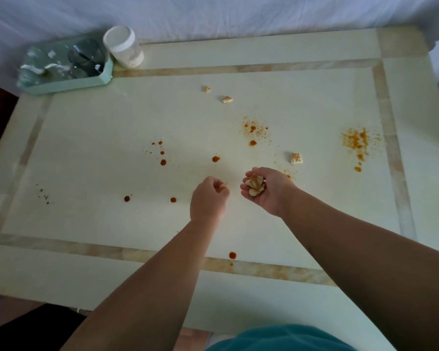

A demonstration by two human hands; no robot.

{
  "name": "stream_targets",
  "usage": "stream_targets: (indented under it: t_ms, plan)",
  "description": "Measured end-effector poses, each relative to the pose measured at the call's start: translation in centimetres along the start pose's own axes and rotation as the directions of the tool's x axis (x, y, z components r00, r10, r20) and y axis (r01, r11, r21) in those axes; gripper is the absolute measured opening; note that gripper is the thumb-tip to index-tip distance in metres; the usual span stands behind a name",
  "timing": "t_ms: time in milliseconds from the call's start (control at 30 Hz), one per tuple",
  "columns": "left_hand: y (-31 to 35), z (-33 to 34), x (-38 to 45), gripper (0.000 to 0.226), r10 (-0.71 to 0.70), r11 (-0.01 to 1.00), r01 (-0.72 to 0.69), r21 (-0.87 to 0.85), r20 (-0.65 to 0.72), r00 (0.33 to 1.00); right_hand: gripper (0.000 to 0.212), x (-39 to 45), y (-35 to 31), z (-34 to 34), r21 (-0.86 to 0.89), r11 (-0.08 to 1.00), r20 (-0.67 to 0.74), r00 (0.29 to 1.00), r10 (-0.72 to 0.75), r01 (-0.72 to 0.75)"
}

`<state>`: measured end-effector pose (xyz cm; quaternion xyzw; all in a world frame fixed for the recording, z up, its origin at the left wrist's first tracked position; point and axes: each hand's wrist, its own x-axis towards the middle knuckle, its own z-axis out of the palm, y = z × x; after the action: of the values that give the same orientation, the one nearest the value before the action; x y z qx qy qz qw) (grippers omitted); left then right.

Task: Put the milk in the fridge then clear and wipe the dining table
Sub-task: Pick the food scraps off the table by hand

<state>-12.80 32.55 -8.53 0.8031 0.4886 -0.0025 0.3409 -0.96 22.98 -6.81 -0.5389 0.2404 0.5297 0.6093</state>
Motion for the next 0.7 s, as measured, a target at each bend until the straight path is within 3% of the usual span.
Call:
stream_targets:
  t_ms: [100,267,500,700]
  plan:
    - [2.0,-0.5,0.2,0.021,0.052,0.977,-0.051,-0.209,0.002,0.999,0.019,0.5,-0.6,0.7,0.021,1.0,-0.012,1.0,-0.009,0.009]
    - [4.3,-0.7,0.8,0.019,0.203,0.949,-0.176,-0.262,0.079,0.976,0.019,0.8,-1.8,1.6,0.163,0.986,0.06,0.998,0.013,-0.023]
    - [3.9,-0.7,2.3,0.025,0.155,0.943,-0.187,-0.275,-0.132,0.979,0.015,2.0,-2.6,2.0,0.09,0.996,0.082,0.996,0.02,-0.028]
    - [3.7,-0.3,5.3,0.018,0.186,0.959,-0.22,-0.179,-0.192,0.964,0.02,3.1,-2.7,2.1,0.115,0.992,0.054,0.997,0.05,-0.056]
